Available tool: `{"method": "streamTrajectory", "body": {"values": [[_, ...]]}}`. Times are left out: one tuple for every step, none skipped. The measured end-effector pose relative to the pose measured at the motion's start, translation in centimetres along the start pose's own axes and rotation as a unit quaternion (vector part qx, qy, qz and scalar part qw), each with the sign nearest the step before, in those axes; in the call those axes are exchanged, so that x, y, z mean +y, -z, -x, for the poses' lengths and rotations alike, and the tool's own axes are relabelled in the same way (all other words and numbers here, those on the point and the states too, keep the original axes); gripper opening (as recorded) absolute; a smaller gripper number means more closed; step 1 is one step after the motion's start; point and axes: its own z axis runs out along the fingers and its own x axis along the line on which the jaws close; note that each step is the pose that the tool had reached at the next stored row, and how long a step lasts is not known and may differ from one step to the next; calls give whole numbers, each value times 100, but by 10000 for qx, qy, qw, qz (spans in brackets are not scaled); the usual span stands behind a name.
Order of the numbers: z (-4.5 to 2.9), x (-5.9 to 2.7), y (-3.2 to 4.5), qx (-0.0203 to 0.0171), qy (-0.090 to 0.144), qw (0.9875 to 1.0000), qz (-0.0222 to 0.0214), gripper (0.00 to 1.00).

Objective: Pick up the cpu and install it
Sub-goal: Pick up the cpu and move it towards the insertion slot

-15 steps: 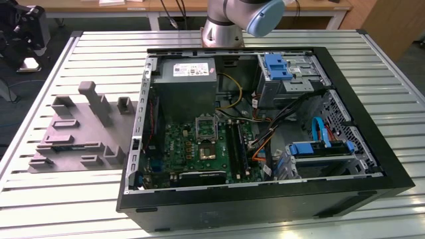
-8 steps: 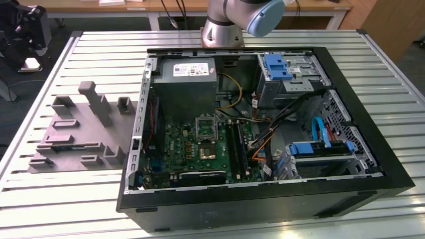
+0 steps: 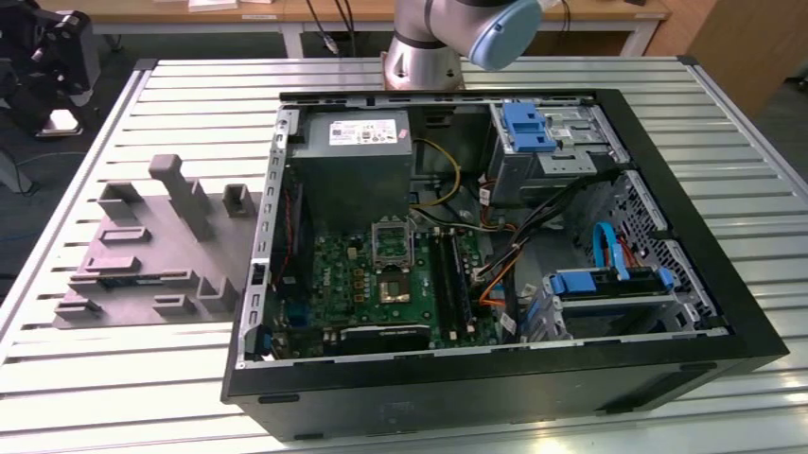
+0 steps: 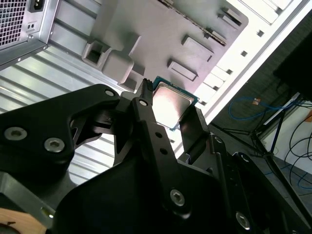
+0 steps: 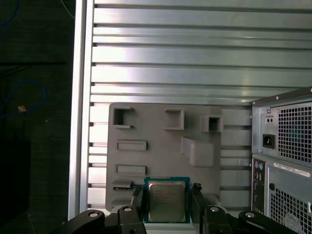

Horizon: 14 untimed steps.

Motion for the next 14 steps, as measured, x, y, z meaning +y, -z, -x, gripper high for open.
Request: {"method": "streamTrajectory", "body": {"values": [[2,0,0,0,0,10000,0,47],[4,0,-1,0,0,10000,0,47],[8,0,-1,-1,0,10000,1,47],[11,0,-1,-1,0,10000,0,47],[13,0,0,0,0,10000,0,47],[16,0,-1,-1,0,10000,1,47],[19,0,-1,-1,0,10000,0,47],[22,0,-1,0,0,10000,0,47],[24,0,-1,0,0,10000,0,47],[26,0,-1,0,0,10000,0,47],[29,0,-1,-1,0,10000,0,47],[31,0,0,0,0,10000,0,47],[33,0,0,0,0,10000,0,47],[37,0,0,0,0,10000,0,47]]}}
